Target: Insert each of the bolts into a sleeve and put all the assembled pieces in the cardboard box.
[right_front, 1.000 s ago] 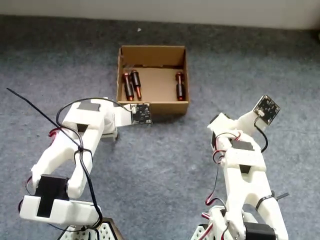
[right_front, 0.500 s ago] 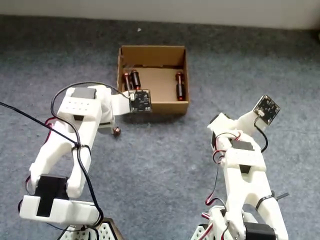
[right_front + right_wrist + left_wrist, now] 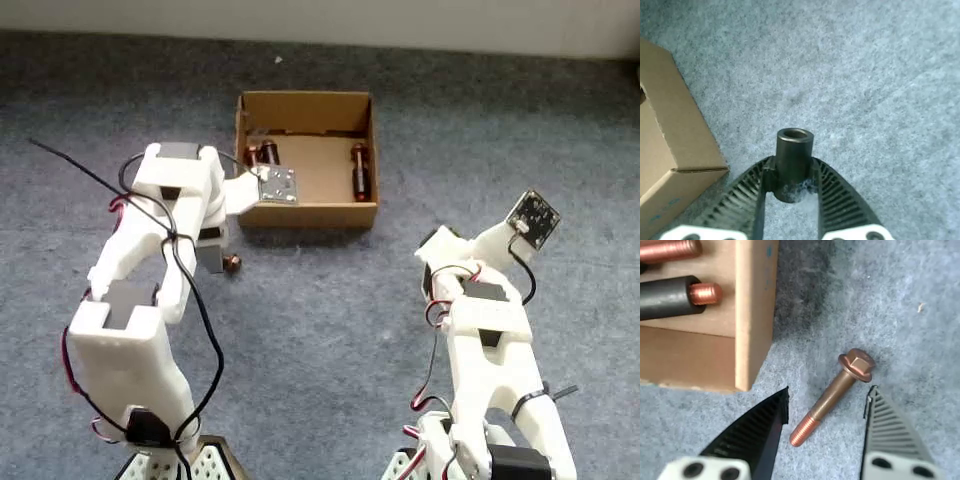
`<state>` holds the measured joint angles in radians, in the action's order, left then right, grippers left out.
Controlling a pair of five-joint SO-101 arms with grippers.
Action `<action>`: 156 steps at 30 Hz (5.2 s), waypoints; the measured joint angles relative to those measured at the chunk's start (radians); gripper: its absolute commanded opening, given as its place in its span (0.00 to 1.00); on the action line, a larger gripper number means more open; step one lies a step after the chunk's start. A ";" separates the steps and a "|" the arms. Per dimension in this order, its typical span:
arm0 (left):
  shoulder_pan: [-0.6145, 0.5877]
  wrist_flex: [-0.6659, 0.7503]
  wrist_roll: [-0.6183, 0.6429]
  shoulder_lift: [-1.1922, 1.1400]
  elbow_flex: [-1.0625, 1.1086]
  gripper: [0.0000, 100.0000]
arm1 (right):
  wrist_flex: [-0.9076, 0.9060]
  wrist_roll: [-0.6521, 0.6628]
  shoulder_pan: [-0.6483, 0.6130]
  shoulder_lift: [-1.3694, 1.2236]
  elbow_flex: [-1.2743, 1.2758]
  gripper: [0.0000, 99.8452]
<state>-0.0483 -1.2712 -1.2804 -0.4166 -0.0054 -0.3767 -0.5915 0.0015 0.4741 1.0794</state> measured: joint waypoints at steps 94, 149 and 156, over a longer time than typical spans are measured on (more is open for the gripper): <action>0.466 0.542 1.436 2.027 1.115 0.00 | -0.044 0.595 -0.795 1.324 0.597 0.00; 0.371 0.176 1.425 2.050 0.987 0.23 | -0.032 0.597 -0.743 1.324 0.597 0.00; 0.173 0.150 1.372 2.050 0.984 0.23 | -0.032 0.597 -0.615 1.324 0.597 0.00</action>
<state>0.1250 -1.1208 0.0913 1.6333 0.9782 -0.4089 0.0054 -0.6137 1.7983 1.6763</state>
